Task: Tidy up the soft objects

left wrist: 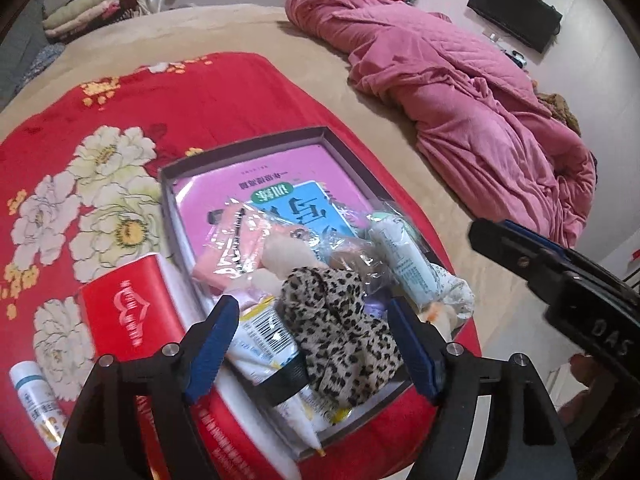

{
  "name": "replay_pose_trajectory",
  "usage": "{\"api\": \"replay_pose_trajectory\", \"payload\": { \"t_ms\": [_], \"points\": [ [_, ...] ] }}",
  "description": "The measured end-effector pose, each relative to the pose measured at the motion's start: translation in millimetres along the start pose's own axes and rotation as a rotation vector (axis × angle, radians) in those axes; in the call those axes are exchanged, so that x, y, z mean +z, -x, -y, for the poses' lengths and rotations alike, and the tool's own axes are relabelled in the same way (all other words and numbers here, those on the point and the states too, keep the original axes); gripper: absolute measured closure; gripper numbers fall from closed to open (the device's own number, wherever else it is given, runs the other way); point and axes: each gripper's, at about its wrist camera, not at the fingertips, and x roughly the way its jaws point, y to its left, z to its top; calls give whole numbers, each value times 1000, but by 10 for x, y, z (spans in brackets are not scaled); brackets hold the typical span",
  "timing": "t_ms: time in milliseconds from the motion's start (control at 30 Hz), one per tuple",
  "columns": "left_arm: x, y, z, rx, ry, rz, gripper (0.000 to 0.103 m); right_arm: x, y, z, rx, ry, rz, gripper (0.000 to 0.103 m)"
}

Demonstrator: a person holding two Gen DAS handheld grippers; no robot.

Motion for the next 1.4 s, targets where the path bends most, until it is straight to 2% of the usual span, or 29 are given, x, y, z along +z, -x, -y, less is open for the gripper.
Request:
{"api": "replay_pose_trajectory", "payload": {
  "t_ms": [167,300,467,767,867,1067,1267,1400],
  "points": [
    [-96,286,-45,40,-18,41,25,-96,264,-114,-20,2,34,60],
    [-190,559,-127,13,-17,71,25,-183,415,-284,-40,25,55,59],
    [-315,902,-177,29,-39,130,25,-349,598,-499,-61,28,83,58],
    [-603,1527,-323,28,-54,199,25,-766,848,-770,-27,-39,66,57],
    [-730,1657,-418,25,-40,199,25,-902,954,-855,-60,-51,78,57],
    [-1067,1763,-540,80,-49,176,25,-1132,1134,-1043,-57,-67,85,56],
    [-1364,1751,-555,71,-59,118,25,-1379,1217,-1249,-59,-51,70,56],
    [-1479,1728,-540,57,-55,90,25,-1553,1291,-1240,-69,-92,79,56]
  ]
}}
